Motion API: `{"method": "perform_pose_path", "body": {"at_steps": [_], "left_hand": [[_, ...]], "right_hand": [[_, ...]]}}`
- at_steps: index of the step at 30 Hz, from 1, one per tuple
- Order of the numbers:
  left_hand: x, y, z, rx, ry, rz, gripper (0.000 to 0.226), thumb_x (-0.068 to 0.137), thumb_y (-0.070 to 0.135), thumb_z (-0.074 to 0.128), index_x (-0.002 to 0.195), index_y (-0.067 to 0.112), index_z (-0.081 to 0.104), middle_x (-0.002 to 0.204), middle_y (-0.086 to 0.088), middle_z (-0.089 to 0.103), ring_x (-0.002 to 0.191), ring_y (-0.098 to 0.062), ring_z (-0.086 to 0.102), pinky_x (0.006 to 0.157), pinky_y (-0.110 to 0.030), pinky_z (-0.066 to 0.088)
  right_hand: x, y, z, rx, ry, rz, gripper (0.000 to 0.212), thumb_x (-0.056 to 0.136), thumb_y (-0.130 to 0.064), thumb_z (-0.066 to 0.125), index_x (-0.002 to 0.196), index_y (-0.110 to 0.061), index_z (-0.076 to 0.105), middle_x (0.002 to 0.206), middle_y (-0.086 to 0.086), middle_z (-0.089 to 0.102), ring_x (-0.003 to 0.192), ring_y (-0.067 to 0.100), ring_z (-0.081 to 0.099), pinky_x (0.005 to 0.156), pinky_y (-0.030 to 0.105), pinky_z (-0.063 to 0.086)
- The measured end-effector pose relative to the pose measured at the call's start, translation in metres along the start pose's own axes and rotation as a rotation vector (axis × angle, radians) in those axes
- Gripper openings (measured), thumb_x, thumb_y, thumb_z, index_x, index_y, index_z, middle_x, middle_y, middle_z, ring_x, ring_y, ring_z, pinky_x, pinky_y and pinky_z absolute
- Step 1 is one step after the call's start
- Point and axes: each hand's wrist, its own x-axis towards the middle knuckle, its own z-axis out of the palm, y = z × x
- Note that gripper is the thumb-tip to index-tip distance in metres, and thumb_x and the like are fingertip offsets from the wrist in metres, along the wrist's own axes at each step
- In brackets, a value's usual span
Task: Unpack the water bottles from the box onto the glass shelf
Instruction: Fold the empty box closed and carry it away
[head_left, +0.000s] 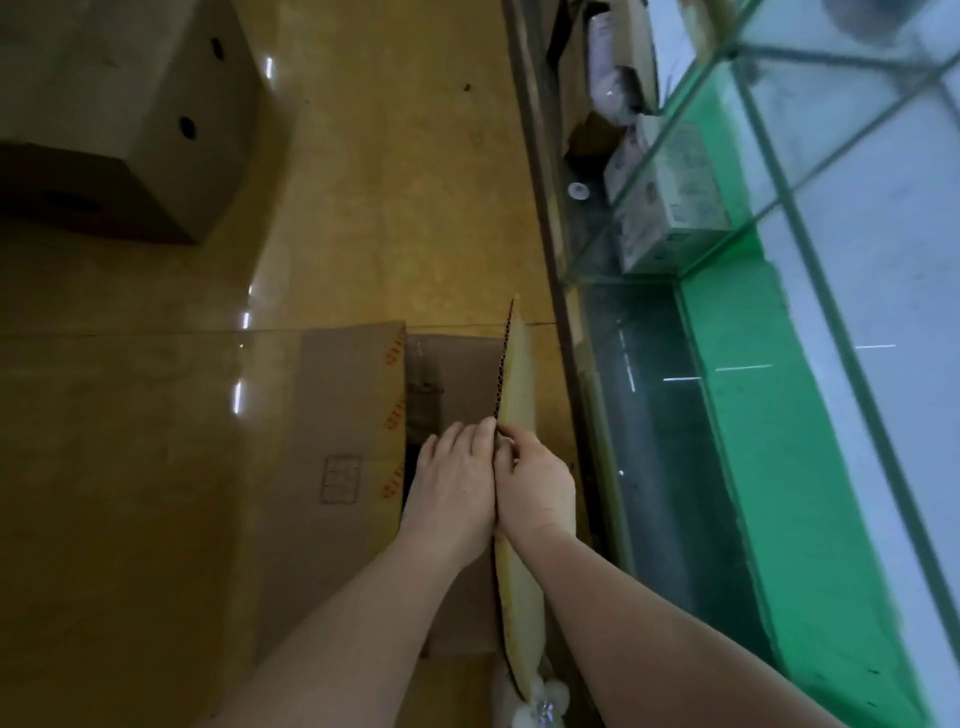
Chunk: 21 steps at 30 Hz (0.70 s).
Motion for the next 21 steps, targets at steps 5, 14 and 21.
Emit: {"method": "perform_pose_path", "body": {"at_steps": [5,14,21], "left_hand": [[-0.005,-0.046,0.013,0.055,-0.004,-0.097,0.058,0.098,0.018,0.041,0.149,0.016,0.014,0.156,-0.004,0.018,0.146,-0.022,0.009,0.120,-0.038,0.008],[-0.006,-0.068,0.038,0.033,0.001,-0.259,0.066,0.098,0.027,0.044,0.150,0.018,0.003,0.158,-0.010,-0.001,0.146,-0.029,0.002,0.119,-0.043,0.009],[-0.004,-0.073,0.042,0.047,0.007,-0.328,0.062,0.101,0.028,0.033,0.151,0.016,-0.002,0.158,-0.010,0.000,0.146,-0.027,0.002,0.118,-0.044,0.008]], "right_hand": [[0.010,-0.001,0.050,-0.163,-0.138,-0.111,0.036,0.102,-0.020,0.033,0.136,-0.025,0.045,0.120,0.005,0.062,0.101,0.021,0.063,0.081,0.030,0.053],[0.019,0.023,0.083,-0.251,-0.180,-0.188,0.044,0.100,-0.023,0.039,0.144,-0.025,0.037,0.142,-0.001,0.043,0.131,0.018,0.037,0.108,0.029,0.035],[0.023,0.008,0.088,-0.238,-0.128,-0.074,0.047,0.095,-0.033,0.050,0.139,-0.021,0.039,0.134,0.003,0.041,0.125,0.020,0.039,0.103,0.034,0.041]]}}
